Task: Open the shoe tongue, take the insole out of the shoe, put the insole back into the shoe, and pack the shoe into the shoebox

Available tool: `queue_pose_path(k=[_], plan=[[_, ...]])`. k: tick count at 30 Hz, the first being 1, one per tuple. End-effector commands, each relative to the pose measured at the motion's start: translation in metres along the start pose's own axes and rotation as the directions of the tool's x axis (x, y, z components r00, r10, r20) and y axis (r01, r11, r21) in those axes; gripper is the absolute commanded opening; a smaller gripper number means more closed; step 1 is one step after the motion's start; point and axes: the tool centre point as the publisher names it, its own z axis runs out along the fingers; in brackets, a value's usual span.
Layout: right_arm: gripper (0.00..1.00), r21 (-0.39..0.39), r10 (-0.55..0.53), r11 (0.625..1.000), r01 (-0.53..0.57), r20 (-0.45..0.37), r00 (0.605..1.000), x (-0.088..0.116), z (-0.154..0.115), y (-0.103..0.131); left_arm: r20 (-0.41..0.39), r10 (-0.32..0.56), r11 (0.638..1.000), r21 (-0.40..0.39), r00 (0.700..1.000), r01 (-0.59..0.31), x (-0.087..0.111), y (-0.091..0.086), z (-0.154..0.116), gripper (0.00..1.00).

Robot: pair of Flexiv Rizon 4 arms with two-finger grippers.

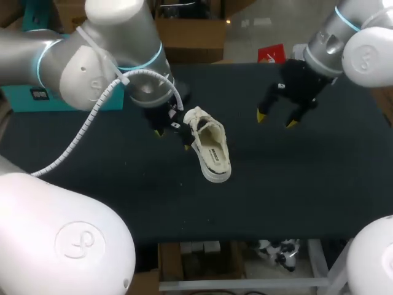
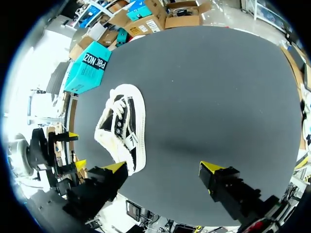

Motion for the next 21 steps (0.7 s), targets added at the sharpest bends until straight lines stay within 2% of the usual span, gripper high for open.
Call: queue_pose_path(k=[1,5,6,7,9,12,13,15,16,18,19,21], plan=[[1.0,-0.011,-0.002,1.0,0.002,-0.002,1.0,-0.002,-0.001,-0.005,0.063,-0.001,1.0,-0.029,0.998,0.003,0.006,-0.007,0.0,1.0],[1.0,-0.011,-0.002,1.0,0.002,-0.002,1.0,-0.002,-0.001,-0.005,0.063,-0.001,1.0,-0.029,0.998,0.003,0.006,-0.007,0.0,1.0],[1.0,0.009,-0.037,0.999,0.037,0.019,0.999,-0.002,-0.001,-0.003,0.073,-0.026,0.999,-0.023,0.997,0.028,0.007,-0.006,0.001,1.0],[1.0,0.04,-0.121,0.992,0.12,0.031,0.992,-0.002,-0.002,-0.001,0.073,-0.05,0.999,-0.003,0.996,0.05,0.006,-0.006,0.002,1.0],[1.0,0.067,-0.175,0.983,0.17,0.08,0.981,-0.003,-0.002,0.002,0.077,-0.089,0.996,0.019,0.993,0.088,0.008,-0.005,0.005,1.0],[1.0,0.118,-0.299,0.951,0.287,0.094,0.95,-0.009,-0.004,0.007,0.079,-0.145,0.989,0.053,0.986,0.141,0.011,-0.005,0.014,1.0],[1.0,0.139,-0.371,0.924,0.357,0.087,0.925,-0.011,-0.005,0.008,0.088,-0.161,0.986,0.057,0.983,0.157,0.012,-0.006,0.018,1.0],[1.0,0.131,-0.406,0.91,0.394,0.084,0.91,-0.018,-0.008,0.009,0.057,-0.187,0.98,0.076,0.981,0.183,0.013,-0.007,0.023,1.0],[1.0,0.147,-0.473,0.876,0.46,0.075,0.878,-0.02,-0.009,0.009,0.077,-0.206,0.976,0.085,0.976,0.199,0.013,-0.008,0.024,1.0],[1.0,0.161,-0.522,0.847,0.506,0.075,0.85,-0.024,-0.012,0.01,0.068,-0.236,0.968,0.108,0.969,0.228,0.013,-0.009,0.026,1.0],[1.0,0.18,-0.567,0.817,0.547,0.08,0.82,-0.023,-0.012,0.009,0.085,-0.259,0.961,0.119,0.962,0.249,0.013,-0.01,0.027,1.0],[1.0,0.195,-0.575,0.812,0.551,0.097,0.813,-0.024,-0.014,0.01,0.049,-0.291,0.948,0.146,0.955,0.282,0.01,-0.011,0.028,1.0]])
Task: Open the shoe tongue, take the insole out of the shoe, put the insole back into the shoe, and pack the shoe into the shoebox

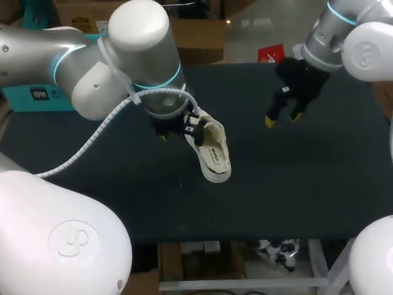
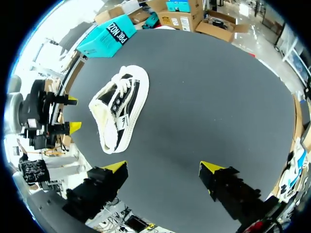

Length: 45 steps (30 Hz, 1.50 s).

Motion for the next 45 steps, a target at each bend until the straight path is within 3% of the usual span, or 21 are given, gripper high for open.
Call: queue_pose_path(k=[1,8,11,16,18,21,24,33,43,45], plan=[[1.0,0.099,-0.212,0.973,0.208,0.032,0.977,-0.004,-0.006,0.004,-0.017,-0.062,0.996,0.059,0.998,0.062,-0.001,0.001,0.009,1.0],[1.0,0.135,-0.335,0.936,0.324,0.071,0.94,-0.009,-0.01,0.002,-0.045,-0.146,0.985,0.084,0.988,0.149,-0.005,-0.012,0.024,1.0],[1.0,0.134,-0.408,0.908,0.397,0.07,0.91,-0.013,-0.01,0.0,-0.056,-0.169,0.98,0.093,0.984,0.173,-0.006,-0.02,0.03,0.92],[1.0,0.134,-0.408,0.908,0.397,0.07,0.91,-0.013,-0.01,0.0,-0.108,-0.195,0.973,0.102,0.975,0.206,-0.005,-0.04,0.04,0.73],[1.0,0.134,-0.408,0.908,0.397,0.07,0.91,-0.013,-0.01,0.0,-0.115,-0.199,0.972,0.101,0.973,0.211,-0.003,-0.046,0.045,0.71],[1.0,0.134,-0.408,0.908,0.397,0.07,0.91,-0.013,-0.01,0.0,-0.134,-0.22,0.968,0.093,0.966,0.233,-0.004,-0.052,0.051,0.55],[1.0,0.134,-0.408,0.908,0.397,0.07,0.91,-0.013,-0.01,0.0,-0.161,-0.229,0.967,0.073,0.96,0.242,-0.001,-0.054,0.057,0.51],[1.0,0.134,-0.408,0.908,0.397,0.07,0.91,-0.013,-0.01,0.0,-0.203,-0.151,0.979,0.108,0.968,0.175,0.027,-0.052,0.038,0.82],[1.0,0.134,-0.408,0.908,0.397,0.07,0.91,-0.013,-0.01,0.0,-0.185,-0.14,0.986,0.061,0.973,0.154,0.038,-0.048,0.045,0.76],[1.0,0.134,-0.408,0.908,0.397,0.07,0.91,-0.013,-0.01,0.0,-0.189,-0.153,0.985,0.053,0.97,0.165,0.034,-0.051,0.051,0.65]])
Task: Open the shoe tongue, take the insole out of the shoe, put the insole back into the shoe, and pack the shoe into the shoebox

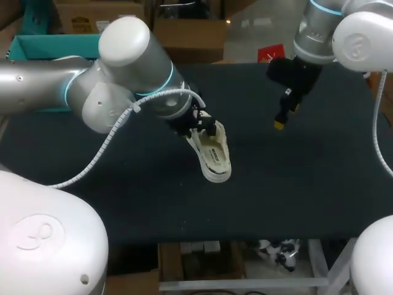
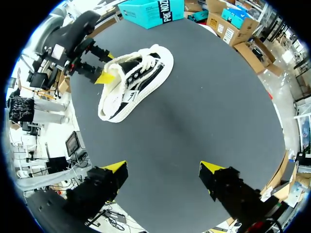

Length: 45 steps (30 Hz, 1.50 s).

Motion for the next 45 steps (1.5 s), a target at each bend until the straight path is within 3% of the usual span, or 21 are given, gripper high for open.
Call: queue_pose_path(k=[1,4,6,8,9,10,20,27,31,34,36,41,45], plan=[[1.0,0.003,0.0,1.0,0.0,0.001,1.0,0.0,0.0,0.0,0.027,-0.023,1.0,-0.01,0.999,0.023,-0.002,-0.007,0.011,0.64],[1.0,0.003,0.0,1.0,0.0,0.001,1.0,0.0,0.0,0.0,0.037,-0.047,0.998,-0.031,0.998,0.048,-0.006,-0.009,0.02,0.6],[1.0,0.003,0.0,1.0,0.0,0.001,1.0,0.0,0.0,0.0,0.026,-0.052,0.998,-0.038,0.998,0.053,-0.007,-0.007,0.024,0.48],[1.0,0.003,0.0,1.0,0.0,0.001,1.0,0.0,0.0,0.0,0.024,-0.055,0.998,-0.042,0.998,0.056,-0.007,-0.006,0.025,0.27],[1.0,0.003,0.0,1.0,0.0,0.001,1.0,0.0,0.0,0.0,0.025,-0.056,0.997,-0.043,0.998,0.057,-0.007,-0.005,0.024,0.08],[1.0,0.003,0.0,1.0,0.0,0.001,1.0,0.0,0.0,0.0,0.025,-0.057,0.997,-0.044,0.998,0.058,-0.008,-0.004,0.023,0.0],[1.0,0.003,0.0,1.0,0.0,0.001,1.0,0.0,0.0,0.0,0.046,-0.008,0.999,-0.04,0.999,0.01,-0.005,0.003,-0.003,0.0],[1.0,0.003,0.0,1.0,0.0,0.001,1.0,0.0,0.0,0.0,0.023,0.136,0.991,-0.018,0.99,-0.136,-0.005,-0.008,-0.041,0.0],[1.0,0.003,0.0,1.0,0.0,0.001,1.0,0.0,0.0,0.0,0.02,0.246,0.969,-0.012,0.969,-0.246,-0.01,-0.017,-0.066,0.0],[1.0,0.003,0.0,1.0,0.0,0.001,1.0,0.0,0.0,0.0,0.005,0.333,0.943,-0.025,0.943,-0.333,-0.015,-0.025,-0.08,0.0],[1.0,-0.01,-0.116,0.993,0.116,0.029,0.993,0.004,-0.002,-0.003,-0.029,0.4,0.916,-0.033,0.916,-0.401,-0.017,-0.03,-0.09,0.0],[1.0,0.02,-0.283,0.959,0.282,0.064,0.957,0.007,-0.005,-0.01,-0.03,0.533,0.842,-0.088,0.846,-0.533,-0.025,-0.042,-0.112,0.0],[1.0,0.086,-0.391,0.919,0.384,0.085,0.916,0.011,-0.005,-0.013,-0.054,0.634,0.763,-0.12,0.771,-0.635,-0.032,-0.055,-0.132,0.0]])
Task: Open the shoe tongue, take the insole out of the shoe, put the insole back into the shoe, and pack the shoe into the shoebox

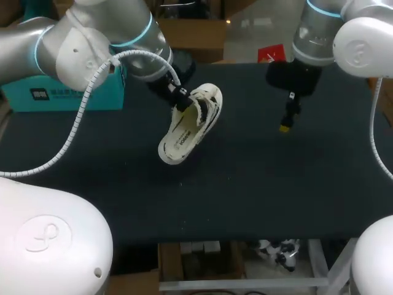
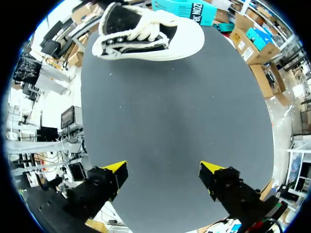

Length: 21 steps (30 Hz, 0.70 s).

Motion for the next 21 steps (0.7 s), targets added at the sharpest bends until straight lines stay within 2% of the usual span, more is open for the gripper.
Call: queue_pose_path(k=[1,3,6,11,13,18,21], plan=[[1.0,0.043,-0.13,0.991,0.128,0.044,0.991,0.01,0.0,-0.005,-0.009,0.12,0.99,-0.07,0.993,-0.121,-0.013,-0.011,-0.042,0.0],[1.0,0.039,-0.187,0.982,0.185,0.052,0.981,0.011,-0.001,-0.008,-0.007,0.166,0.982,-0.09,0.986,-0.166,-0.018,-0.014,-0.05,0.0],[1.0,-0.008,-0.261,0.965,0.262,0.039,0.964,0.008,-0.001,-0.018,0.003,0.231,0.968,-0.105,0.973,-0.23,-0.027,-0.018,-0.064,0.0],[1.0,-0.008,-0.261,0.965,0.262,0.039,0.964,0.008,-0.001,-0.018,-0.006,0.328,0.94,-0.094,0.945,-0.327,-0.047,-0.02,-0.087,0.0],[1.0,-0.008,-0.261,0.965,0.262,0.039,0.964,0.008,-0.001,-0.018,-0.012,0.383,0.92,-0.085,0.923,-0.383,-0.058,-0.02,-0.096,0.0],[1.0,-0.008,-0.261,0.965,0.262,0.039,0.964,0.008,-0.001,-0.018,-0.003,0.531,0.841,-0.116,0.847,-0.528,-0.09,-0.018,-0.116,0.0],[1.0,-0.008,-0.261,0.965,0.262,0.039,0.964,0.008,-0.001,-0.018,0.008,0.602,0.796,-0.091,0.799,-0.599,-0.113,-0.015,-0.138,0.0]])
